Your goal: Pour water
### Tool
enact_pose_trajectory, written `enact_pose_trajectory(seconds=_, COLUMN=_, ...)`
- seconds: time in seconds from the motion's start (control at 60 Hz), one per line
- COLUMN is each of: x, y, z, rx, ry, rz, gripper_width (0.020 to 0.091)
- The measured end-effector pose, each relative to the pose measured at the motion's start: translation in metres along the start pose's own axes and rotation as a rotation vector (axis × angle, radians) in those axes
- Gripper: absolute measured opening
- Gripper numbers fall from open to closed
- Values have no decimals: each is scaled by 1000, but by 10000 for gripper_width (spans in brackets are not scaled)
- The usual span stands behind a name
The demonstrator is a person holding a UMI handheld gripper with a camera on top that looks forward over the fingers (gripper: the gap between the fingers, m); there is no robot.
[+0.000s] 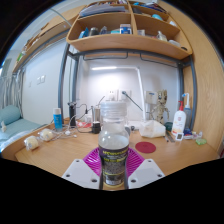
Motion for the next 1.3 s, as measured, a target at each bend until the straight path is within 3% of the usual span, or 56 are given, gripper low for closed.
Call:
enact_pose_trajectory(seconds=0.333, x=12, y=30, z=25, rx=56, ry=13, rz=17, gripper_width=276)
enact_pose_trajectory(seconds=0.567, x=-37, y=146, z=46, rx=522, ry=-87, rz=-170, gripper_width=277)
enact_pose_trajectory(seconds=0.667, x=-65, y=165, z=59, rx=827, ry=-90, rz=-225, gripper_width=279)
enact_pose_trajectory(seconds=1.0, x=-137, y=126, z=90, rx=1624, ry=2, rz=-207, gripper_width=276)
enact_pose_trajectory(seconds=1.3, x=-159, y=100, z=109, rx=2148, ry=68, rz=-257, gripper_width=279)
Point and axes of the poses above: the point between the fingertips, and its own axes, seen from behind it with the camera up: y to the right, z up, x backward, against the way the camera looks, the point moved 6 cm from there along x, backward, against the way the camera looks, and after that the axes turned 1 degree about x, right-handed, at the moved point
